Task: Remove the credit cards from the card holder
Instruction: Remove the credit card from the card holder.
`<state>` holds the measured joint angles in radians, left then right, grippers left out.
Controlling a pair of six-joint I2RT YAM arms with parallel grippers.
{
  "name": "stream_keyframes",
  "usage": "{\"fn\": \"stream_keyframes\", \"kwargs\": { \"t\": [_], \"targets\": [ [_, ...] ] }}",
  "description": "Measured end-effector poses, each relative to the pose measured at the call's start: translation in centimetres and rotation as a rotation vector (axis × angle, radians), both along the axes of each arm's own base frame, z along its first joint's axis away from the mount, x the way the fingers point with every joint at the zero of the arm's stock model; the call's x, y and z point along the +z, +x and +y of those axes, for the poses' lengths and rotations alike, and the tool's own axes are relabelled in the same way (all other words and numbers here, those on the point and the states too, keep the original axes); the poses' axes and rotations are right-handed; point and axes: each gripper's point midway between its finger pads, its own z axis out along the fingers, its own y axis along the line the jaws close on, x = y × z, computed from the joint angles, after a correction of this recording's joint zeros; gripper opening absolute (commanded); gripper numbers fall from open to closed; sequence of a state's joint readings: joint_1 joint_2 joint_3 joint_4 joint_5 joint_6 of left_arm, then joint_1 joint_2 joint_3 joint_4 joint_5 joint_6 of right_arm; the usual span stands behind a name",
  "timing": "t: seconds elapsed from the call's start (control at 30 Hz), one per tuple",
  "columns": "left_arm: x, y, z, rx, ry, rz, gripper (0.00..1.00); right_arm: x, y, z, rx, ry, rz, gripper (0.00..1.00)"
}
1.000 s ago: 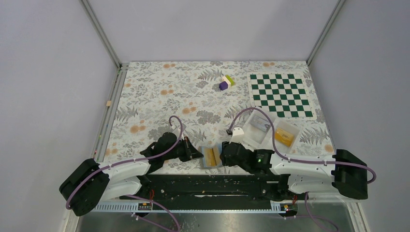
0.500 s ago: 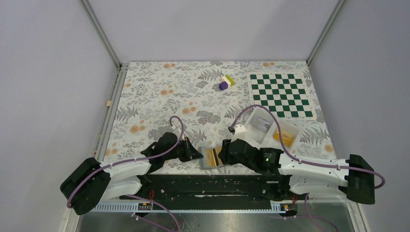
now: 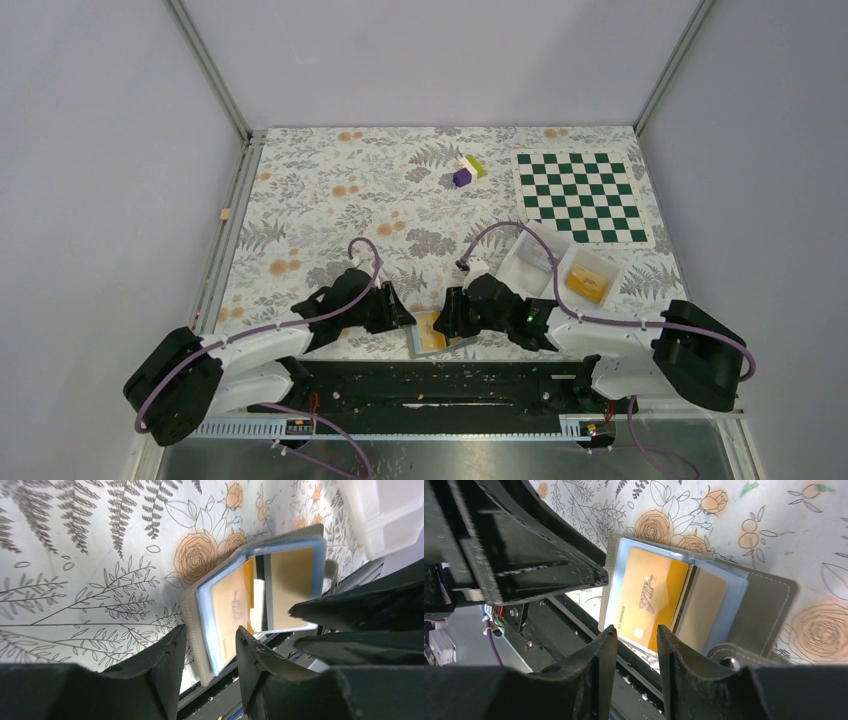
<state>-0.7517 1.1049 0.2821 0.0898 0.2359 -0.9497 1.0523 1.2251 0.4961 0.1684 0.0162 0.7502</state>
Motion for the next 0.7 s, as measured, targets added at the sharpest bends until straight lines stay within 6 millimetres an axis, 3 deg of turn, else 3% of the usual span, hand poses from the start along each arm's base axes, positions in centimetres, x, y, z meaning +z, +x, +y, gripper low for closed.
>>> {"fn": "stream_keyframes", "kwargs": {
  "t": [0.27, 0.43, 0.57, 0.7],
  "targets": [
    [3.3, 0.9, 0.1, 0.048, -0.031, -0.057, 0.29, -2.0, -0.7, 0.6, 0.005, 0.013, 0.065, 0.41],
    [4.1, 0.8, -0.9, 0.03, -0.083, -0.057, 0.23, -2.4, -0.8, 0.3, -0.008, 0.02, 0.077, 0.41],
    [2.5, 0.5, -1.4, 0.013, -0.083, -0.015, 0.21, -2.7, -0.8, 0.2, -0.016, 0.022, 0.081, 0.42],
    [-0.6, -0.4, -1.1, 0.011, -0.039, 0.068, 0.19, -3.2, -0.8, -0.1, -0.027, 0.014, 0.088, 0.44]
  ]
}}
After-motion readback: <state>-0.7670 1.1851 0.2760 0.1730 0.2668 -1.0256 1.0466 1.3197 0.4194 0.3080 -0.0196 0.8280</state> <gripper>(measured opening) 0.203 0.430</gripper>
